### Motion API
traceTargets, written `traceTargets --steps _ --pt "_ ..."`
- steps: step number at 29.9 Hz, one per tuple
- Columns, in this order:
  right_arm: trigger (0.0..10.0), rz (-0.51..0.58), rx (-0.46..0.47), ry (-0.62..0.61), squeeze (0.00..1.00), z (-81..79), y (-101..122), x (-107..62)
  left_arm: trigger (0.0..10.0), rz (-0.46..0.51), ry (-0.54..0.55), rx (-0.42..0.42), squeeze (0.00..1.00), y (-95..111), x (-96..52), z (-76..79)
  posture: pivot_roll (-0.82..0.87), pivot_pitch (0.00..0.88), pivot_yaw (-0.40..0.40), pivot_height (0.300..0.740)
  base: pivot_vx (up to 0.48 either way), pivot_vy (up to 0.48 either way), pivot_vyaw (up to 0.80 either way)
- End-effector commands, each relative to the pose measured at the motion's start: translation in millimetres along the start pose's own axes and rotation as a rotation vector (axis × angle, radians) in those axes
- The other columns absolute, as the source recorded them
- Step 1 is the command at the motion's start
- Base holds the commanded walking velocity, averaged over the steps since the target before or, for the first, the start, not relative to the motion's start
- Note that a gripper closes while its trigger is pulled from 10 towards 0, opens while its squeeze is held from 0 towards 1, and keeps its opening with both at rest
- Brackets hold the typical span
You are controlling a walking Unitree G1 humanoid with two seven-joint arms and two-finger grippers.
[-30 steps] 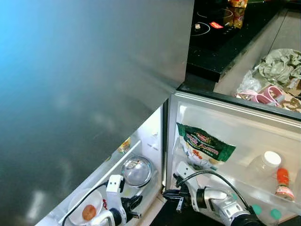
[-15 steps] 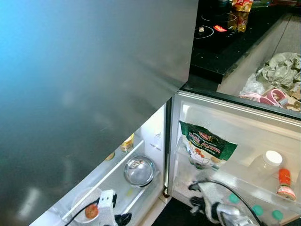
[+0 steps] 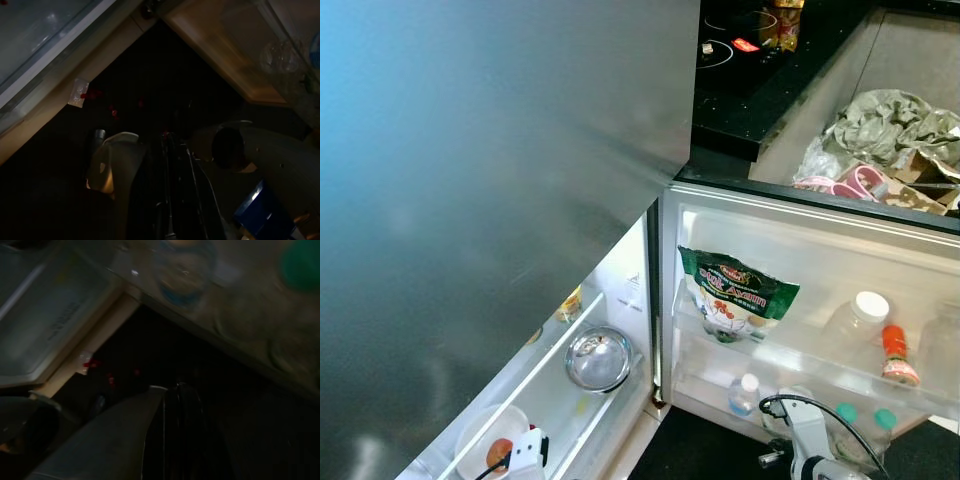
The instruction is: Restocking fridge
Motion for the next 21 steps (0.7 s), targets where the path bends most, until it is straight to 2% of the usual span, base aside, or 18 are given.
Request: traceTargets --steps 1,4,7,21 --pt "10.0 -0.02 0.03 -0.024 0.0 1.8 -10 -1.3 10.0 0.014 0.082 -0.041 0.0 1 -9.6 -24.0 -0.02 0.0 0.008 0.74 0.0 0.0 0.0" --pt "10.0 -0.065 0.046 -0.044 0.0 2.1 -27 -3.5 10.0 0.029 0.096 -0.045 0.0 6 -10.1 -26.3 -0.02 0.0 0.004 0.74 0.0 0.0 0.0" --pt "10.0 -0.084 0.048 -0.049 0.0 1.6 -34 -4.6 10.0 0.033 0.098 -0.044 0.0 7 -9.5 -25.6 -0.02 0.0 0.003 0.74 0.0 0.0 0.0" --pt "10.0 -0.114 0.059 -0.08 0.0 7.5 -45 -8.0 10.0 0.027 0.117 -0.041 0.0 5 -9.6 -27.4 0.0 0.0 0.0 0.74 0.0 0.0 0.0"
Point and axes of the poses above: a point about 5 cm out from each wrist's last joint towards the gripper, its own x axis pointing out of the wrist towards the gripper, its own y axis along the axis of the wrist's last joint, z = x × y, the point moved 6 cm from there along x, pointing out of the wrist towards the gripper, and after that the axes turned 13 degrees about -x, right-handed, at the moved point
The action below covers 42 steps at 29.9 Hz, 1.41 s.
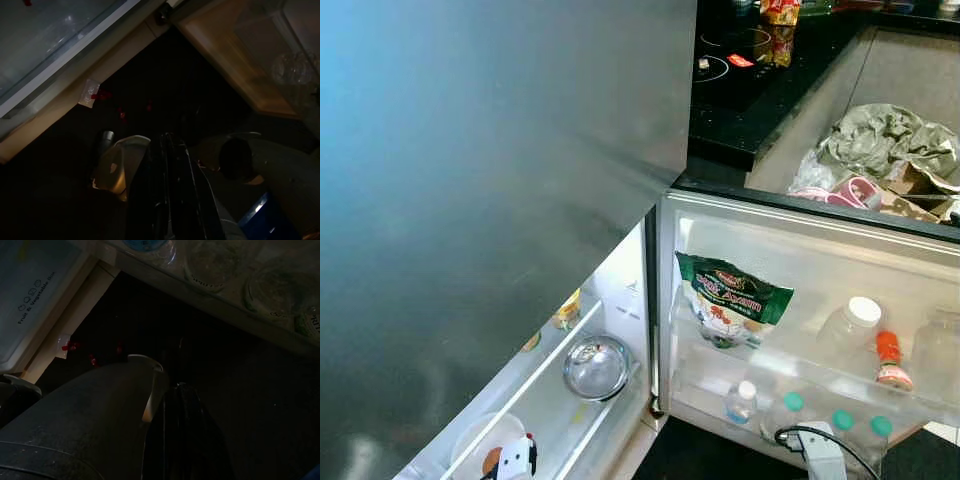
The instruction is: Restocking fridge
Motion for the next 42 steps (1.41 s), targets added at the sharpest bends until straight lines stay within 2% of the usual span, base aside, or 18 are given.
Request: traceTargets --steps 1,10,14,15,19,25,31,34,42 --pt "10.0 -0.013 0.016 -0.021 0.0 5.3 -5 -1.3 10.0 0.003 0.061 -0.018 0.0 1 -7.5 -20.0 0.0 0.0 0.002 0.74 0.0 0.0 0.0" --pt "10.0 -0.009 0.007 -0.013 0.0 -0.8 -2 0.4 10.0 0.02 0.081 -0.028 0.0 7 -10.7 -27.7 0.0 0.0 0.009 0.74 0.0 0.0 0.0" --pt "10.0 -0.029 0.014 -0.029 0.0 -0.1 -9 -0.2 10.0 0.03 0.126 -0.045 0.0 9 -12.0 -34.3 -0.03 0.0 0.029 0.74 0.0 0.0 0.0" --pt "10.0 -0.034 0.005 -0.024 0.0 -0.5 -11 -0.5 10.0 0.055 0.114 -0.048 0.0 19 -9.5 -29.6 -0.02 0.0 0.024 0.74 0.0 0.0 0.0" --pt "10.0 -0.048 -0.001 -0.036 0.0 4.3 -15 -1.7 10.0 0.098 0.094 -0.077 0.0 32 -6.8 -23.0 -0.03 0.0 0.032 0.74 0.0 0.0 0.0" --pt "10.0 -0.038 0.036 -0.067 0.0 13.0 -9 -2.2 10.0 0.062 0.109 -0.051 0.0 24 -5.3 -22.5 -0.03 0.0 0.021 0.74 0.0 0.0 0.0" --pt "10.0 -0.015 -0.024 -0.052 0.0 10.6 7 0.0 10.0 0.096 0.095 -0.082 0.0 32 -3.5 -17.7 -0.02 0.0 0.005 0.74 0.0 0.0 0.0" --pt "10.0 -0.005 -0.029 -0.049 0.0 10.6 11 0.3 10.0 0.079 0.104 -0.075 0.0 26 -4.0 -19.6 -0.02 0.0 0.017 0.74 0.0 0.0 0.0" --pt "10.0 -0.041 -0.006 -0.066 0.0 12.2 1 -0.4 10.0 0.043 0.138 -0.065 0.0 15 -5.7 -25.5 -0.01 0.0 0.019 0.74 0.0 0.0 0.0"
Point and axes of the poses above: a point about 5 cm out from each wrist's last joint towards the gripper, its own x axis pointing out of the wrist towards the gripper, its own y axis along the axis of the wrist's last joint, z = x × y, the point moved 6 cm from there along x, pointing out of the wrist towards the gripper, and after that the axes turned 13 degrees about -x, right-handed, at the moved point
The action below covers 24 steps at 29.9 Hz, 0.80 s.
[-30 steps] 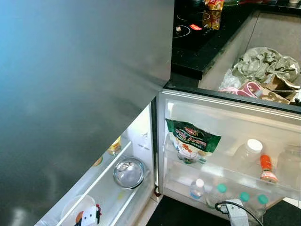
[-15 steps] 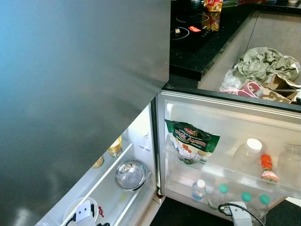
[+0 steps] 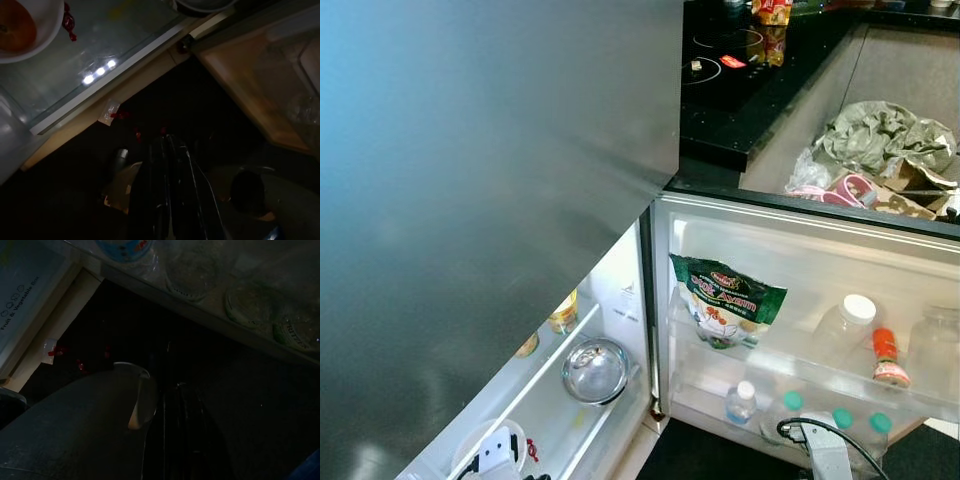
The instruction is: Restocking fridge
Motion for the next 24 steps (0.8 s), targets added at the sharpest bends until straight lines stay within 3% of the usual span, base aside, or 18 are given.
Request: traceTargets --steps 1,5,6,9,12,24 --pt "10.0 -0.012 0.025 -0.001 0.0 -2.3 -2 0.4 10.0 -0.026 0.049 -0.003 0.0 -7 -4.1 -13.9 0.0 0.0 0.007 0.74 0.0 0.0 0.0" --pt "10.0 -0.005 0.034 0.007 0.0 -4.8 1 0.9 10.0 -0.011 0.042 0.002 0.0 -1 -3.1 -11.8 0.0 0.0 -0.003 0.74 0.0 0.0 0.0" --pt "10.0 0.012 0.008 0.02 0.0 -7.9 10 1.8 10.0 0.029 0.026 -0.025 0.0 12 -1.1 -6.7 -0.01 0.0 0.008 0.74 0.0 0.0 0.0" --pt "10.0 0.019 0.003 0.02 0.0 -7.5 13 1.9 10.0 0.03 0.024 -0.024 0.0 13 -0.8 -5.9 -0.01 0.0 0.009 0.74 0.0 0.0 0.0" --pt "10.0 0.02 -0.015 0.015 0.0 -5.7 15 1.8 10.0 -0.003 0.037 0.006 0.0 4 -0.9 -7.1 -0.01 0.0 0.008 0.74 0.0 0.0 0.0" --pt "10.0 -0.007 -0.04 0.027 0.0 -8.0 5 1.4 10.0 -0.034 0.032 -0.008 0.0 -13 -1.2 -4.9 -0.01 0.0 0.008 0.74 0.0 0.0 0.0"
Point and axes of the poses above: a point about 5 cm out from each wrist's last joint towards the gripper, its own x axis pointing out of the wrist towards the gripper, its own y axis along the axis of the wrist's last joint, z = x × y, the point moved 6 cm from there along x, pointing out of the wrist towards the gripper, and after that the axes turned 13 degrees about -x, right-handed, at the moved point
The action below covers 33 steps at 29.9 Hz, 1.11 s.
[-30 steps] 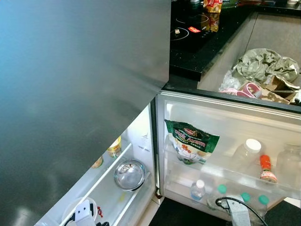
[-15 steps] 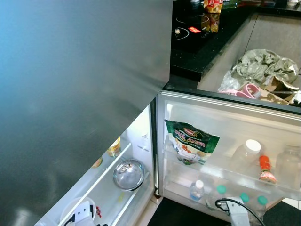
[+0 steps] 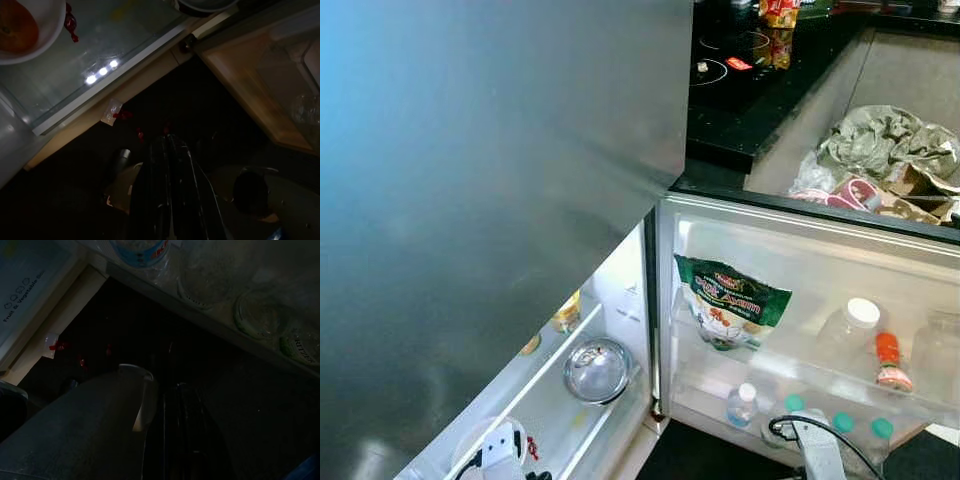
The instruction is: Restocking fridge
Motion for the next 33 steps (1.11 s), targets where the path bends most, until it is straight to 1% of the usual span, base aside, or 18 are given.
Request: traceTargets --steps 1,9,11,18,33 --pt "10.0 -0.008 0.004 0.002 0.0 -1.0 -3 -0.1 10.0 -0.032 0.034 -0.022 0.0 -14 -3.4 -9.6 -0.01 0.0 0.008 0.74 0.0 0.0 0.0" --pt "10.0 -0.015 0.006 0.006 0.0 -2.8 -6 0.0 10.0 -0.032 0.036 -0.029 0.0 -15 -3.4 -9.7 -0.01 0.0 0.018 0.74 0.0 0.0 0.0" --pt "10.0 -0.014 0.004 0.008 0.0 -4.1 -5 0.2 10.0 -0.025 0.033 -0.031 0.0 -11 -1.5 -5.7 -0.01 0.0 0.023 0.74 0.0 0.0 0.0" --pt "10.0 -0.016 0.004 0.005 0.0 -5.1 -7 0.3 10.0 -0.02 0.02 -0.038 0.0 -7 0.7 -0.1 -0.01 0.0 0.024 0.74 0.0 0.0 0.0" --pt "10.0 -0.051 -0.018 -0.008 0.0 -2.5 -23 -1.4 10.0 -0.037 0.036 -0.018 0.0 -10 0.6 -2.0 -0.01 0.0 0.019 0.74 0.0 0.0 0.0"
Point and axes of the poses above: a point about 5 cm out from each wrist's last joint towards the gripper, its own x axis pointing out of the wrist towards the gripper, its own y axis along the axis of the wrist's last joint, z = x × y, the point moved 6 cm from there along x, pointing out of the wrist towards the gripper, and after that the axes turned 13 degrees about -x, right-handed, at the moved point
